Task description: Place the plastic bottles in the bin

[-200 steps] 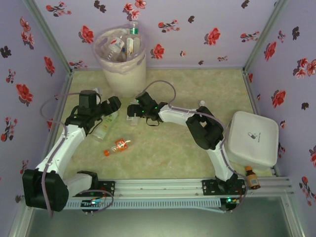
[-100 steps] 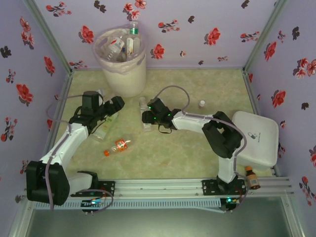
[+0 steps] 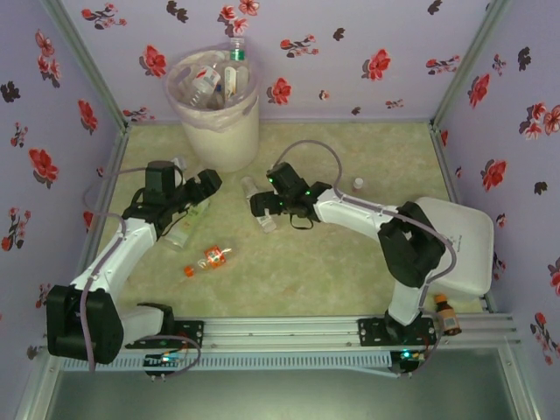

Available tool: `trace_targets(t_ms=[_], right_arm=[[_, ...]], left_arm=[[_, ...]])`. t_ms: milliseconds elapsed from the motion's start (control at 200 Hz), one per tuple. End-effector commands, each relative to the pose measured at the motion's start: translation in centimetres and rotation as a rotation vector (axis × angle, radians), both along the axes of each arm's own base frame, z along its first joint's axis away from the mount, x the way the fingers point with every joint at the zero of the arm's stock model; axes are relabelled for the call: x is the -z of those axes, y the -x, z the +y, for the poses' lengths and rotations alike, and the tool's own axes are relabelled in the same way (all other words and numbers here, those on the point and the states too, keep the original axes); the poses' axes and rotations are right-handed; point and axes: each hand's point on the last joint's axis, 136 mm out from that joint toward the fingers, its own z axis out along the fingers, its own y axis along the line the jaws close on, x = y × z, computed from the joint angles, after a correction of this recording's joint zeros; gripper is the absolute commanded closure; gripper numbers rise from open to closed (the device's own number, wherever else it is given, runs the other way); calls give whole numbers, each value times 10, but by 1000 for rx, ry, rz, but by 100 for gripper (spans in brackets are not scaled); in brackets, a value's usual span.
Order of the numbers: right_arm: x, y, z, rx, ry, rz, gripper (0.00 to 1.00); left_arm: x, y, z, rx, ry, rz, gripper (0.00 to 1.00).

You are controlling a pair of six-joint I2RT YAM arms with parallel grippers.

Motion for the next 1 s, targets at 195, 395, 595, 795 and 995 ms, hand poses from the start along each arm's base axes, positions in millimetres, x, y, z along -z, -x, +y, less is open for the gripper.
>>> trace_targets(t_ms=[195, 395, 595, 795, 995], right_arm=[[56, 1, 12, -138, 238, 38, 1], [56, 0, 4, -104, 264, 39, 12], [31, 9, -1, -79, 151, -15, 31], [7, 26, -3, -83, -38, -86, 46], [-25, 47, 16, -197, -279, -179, 51]], left_arm=[[0, 0, -1, 19, -12, -3, 8], [-2, -2, -3, 9, 19, -5, 7], [-4, -9, -18, -7, 199, -22, 7], [-2, -16, -27, -26, 322, -37, 4], [-10, -23, -53, 29, 400, -71, 1]])
